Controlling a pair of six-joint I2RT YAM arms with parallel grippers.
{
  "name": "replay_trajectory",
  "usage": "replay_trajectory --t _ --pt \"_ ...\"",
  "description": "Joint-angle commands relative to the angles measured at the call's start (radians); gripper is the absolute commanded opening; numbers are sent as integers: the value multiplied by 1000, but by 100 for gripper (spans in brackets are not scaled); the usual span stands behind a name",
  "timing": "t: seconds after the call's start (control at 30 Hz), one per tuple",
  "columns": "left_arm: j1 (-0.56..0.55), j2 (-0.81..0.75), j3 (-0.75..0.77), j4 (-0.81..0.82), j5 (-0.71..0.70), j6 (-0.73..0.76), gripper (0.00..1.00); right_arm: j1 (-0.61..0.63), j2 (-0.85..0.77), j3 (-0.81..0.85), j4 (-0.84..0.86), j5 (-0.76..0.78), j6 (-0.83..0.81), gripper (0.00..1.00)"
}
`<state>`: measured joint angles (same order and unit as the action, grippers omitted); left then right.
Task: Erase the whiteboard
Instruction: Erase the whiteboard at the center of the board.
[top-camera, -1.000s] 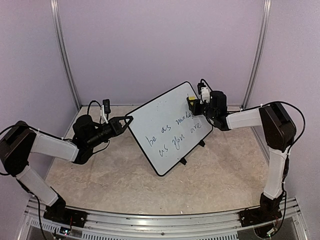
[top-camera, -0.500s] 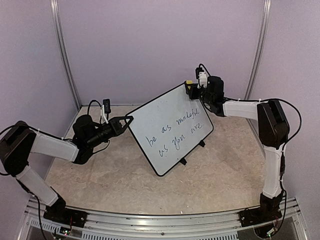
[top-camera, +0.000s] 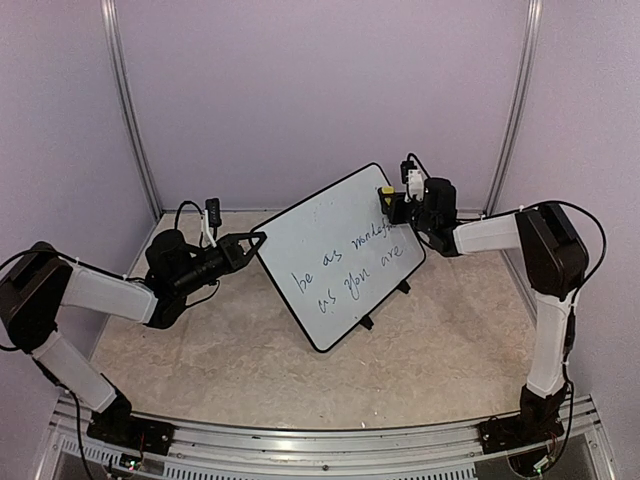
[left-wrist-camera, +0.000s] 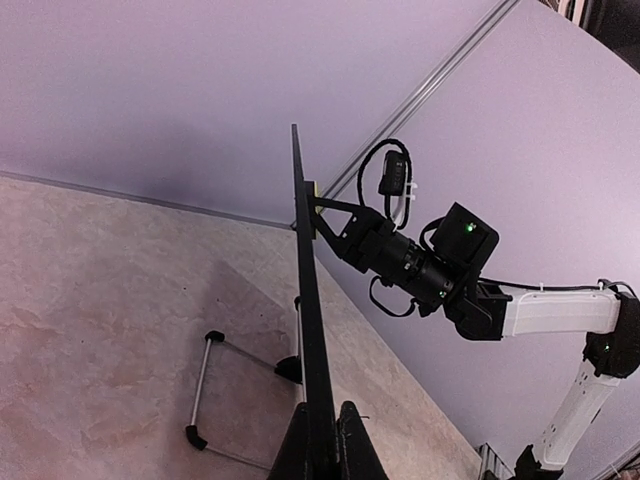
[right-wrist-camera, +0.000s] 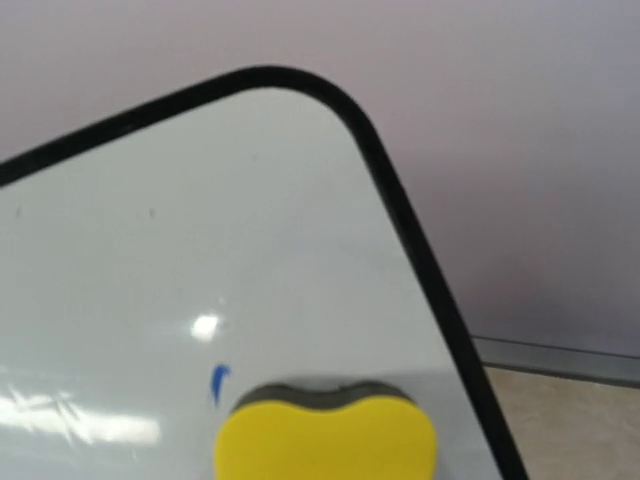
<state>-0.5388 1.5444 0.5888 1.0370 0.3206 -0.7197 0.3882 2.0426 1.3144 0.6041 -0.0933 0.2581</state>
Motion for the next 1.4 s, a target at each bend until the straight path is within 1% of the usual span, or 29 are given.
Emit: replay_trajectory --t 0.0,0.17,0.27,0.33,0.47,0.67,0.8,0.93,1.07,1.17,1.23,1.37 --pt "-26 -28 4 87 108 54 0 -16 61 132 -73 -42 14 6" --pt "-24 -24 5 87 107 55 0 -15 129 323 -152 -70 10 6" --pt "-23 -22 5 87 107 55 0 -15 160 396 -181 -79 14 6" --pt "-23 -18 6 87 108 55 0 -15 169 416 -191 -91 23 6" --pt "-21 -14 7 89 108 53 0 -7 145 343 -152 -132 44 6" --pt "-21 -13 8 94 112 47 0 3 89 144 -59 -89 55 5" --pt "-23 -15 6 96 112 45 0 3 69 72 -31 -77 62 5" --pt "-25 -15 6 97 113 46 0 3 64 82 -37 -71 57 5" --pt "-26 -15 6 96 112 47 0 3 81 176 -89 -75 46 5" --pt "-25 -16 6 92 111 49 0 3 85 220 -122 -48 34 5" --pt "-24 -21 5 89 106 52 0 3 78 209 -129 -33 26 5" --pt "-25 -24 6 89 108 50 0 0 62 121 -91 -22 19 5"
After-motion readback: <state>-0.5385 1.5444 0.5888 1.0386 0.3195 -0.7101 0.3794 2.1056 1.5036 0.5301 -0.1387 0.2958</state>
